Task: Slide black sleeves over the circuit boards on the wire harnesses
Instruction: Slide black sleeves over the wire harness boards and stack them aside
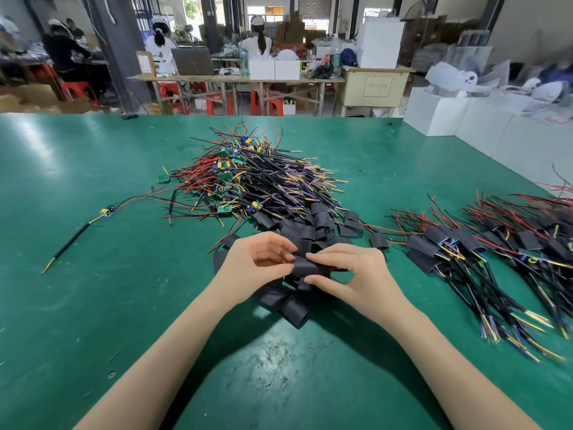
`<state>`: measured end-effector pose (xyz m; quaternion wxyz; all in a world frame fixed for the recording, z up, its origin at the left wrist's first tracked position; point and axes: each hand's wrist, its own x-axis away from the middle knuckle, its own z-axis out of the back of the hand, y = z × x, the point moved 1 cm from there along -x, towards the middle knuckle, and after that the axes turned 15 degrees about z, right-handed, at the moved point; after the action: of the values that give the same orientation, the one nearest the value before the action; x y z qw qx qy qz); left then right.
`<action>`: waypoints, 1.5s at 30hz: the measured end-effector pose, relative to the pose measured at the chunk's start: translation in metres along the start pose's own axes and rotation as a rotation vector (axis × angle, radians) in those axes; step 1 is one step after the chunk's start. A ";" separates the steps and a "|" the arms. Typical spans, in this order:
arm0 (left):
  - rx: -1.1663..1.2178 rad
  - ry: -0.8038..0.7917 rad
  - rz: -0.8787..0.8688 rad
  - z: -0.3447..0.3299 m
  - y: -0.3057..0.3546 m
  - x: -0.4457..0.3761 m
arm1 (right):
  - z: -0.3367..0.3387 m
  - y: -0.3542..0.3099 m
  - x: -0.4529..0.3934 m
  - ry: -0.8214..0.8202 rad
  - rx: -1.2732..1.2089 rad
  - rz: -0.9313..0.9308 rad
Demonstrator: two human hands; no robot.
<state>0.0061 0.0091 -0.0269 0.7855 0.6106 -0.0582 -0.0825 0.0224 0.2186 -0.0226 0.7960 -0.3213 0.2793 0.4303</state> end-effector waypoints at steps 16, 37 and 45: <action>-0.006 0.271 -0.104 0.015 0.003 -0.001 | 0.097 0.053 0.024 0.329 0.782 -0.476; -0.243 0.424 0.001 0.033 -0.005 -0.026 | 0.010 0.039 0.012 -0.265 0.323 -0.165; -0.695 0.465 0.056 0.059 -0.003 -0.082 | -0.004 0.026 0.010 -0.344 0.124 -0.012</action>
<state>-0.0859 -0.0316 -0.0140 0.9389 0.3099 0.1353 0.0642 0.0038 0.2318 -0.0392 0.8529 -0.1952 0.1631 0.4559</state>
